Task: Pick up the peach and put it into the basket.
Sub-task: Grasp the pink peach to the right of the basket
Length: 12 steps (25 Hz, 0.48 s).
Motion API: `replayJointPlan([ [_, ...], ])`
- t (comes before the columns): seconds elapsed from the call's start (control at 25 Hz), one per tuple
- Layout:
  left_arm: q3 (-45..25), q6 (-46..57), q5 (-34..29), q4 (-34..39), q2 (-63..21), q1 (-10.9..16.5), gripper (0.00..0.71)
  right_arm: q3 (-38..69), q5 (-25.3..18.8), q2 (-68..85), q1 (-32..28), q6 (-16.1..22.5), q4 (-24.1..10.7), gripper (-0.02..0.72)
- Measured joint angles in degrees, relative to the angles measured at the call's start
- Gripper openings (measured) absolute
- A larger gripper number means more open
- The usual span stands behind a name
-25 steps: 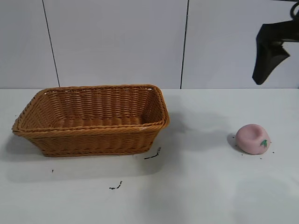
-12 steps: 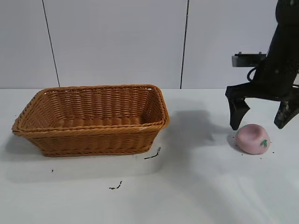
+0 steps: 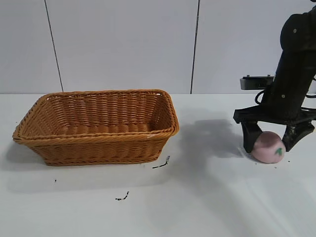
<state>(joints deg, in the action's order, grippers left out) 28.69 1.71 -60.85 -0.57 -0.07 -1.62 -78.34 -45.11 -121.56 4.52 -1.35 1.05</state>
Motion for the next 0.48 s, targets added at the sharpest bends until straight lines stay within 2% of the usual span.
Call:
replayJointPlan([
  [0.04, 0.0, 0.0, 0.0, 0.0, 0.0, 0.0, 0.693, 0.0, -0.1, 0.0, 0.0, -0.1, 0.0, 0.262],
  [0.08, 0.0, 0.0, 0.0, 0.0, 0.0, 0.0, 0.693, 0.0, -0.3, 0.0, 0.0, -0.3, -0.1, 0.123],
  [0.16, 0.0, 0.0, 0.0, 0.0, 0.0, 0.0, 0.693, -0.2, -0.4, 0.4, 0.0, -0.5, -0.1, -0.003],
  [0.32, 0.0, 0.0, 0.0, 0.0, 0.0, 0.0, 0.693, -0.8, -1.6, 3.0, 0.0, -0.8, -0.2, -0.015],
  [0.44, 0.0, 0.0, 0.0, 0.0, 0.0, 0.0, 0.693, -4.5, -5.9, 5.9, 0.0, -1.3, -0.2, -0.015],
  [0.48, 0.0, 0.0, 0.0, 0.0, 0.0, 0.0, 0.693, -6.8, -8.5, 6.9, 0.0, -1.4, -0.2, -0.015],
])
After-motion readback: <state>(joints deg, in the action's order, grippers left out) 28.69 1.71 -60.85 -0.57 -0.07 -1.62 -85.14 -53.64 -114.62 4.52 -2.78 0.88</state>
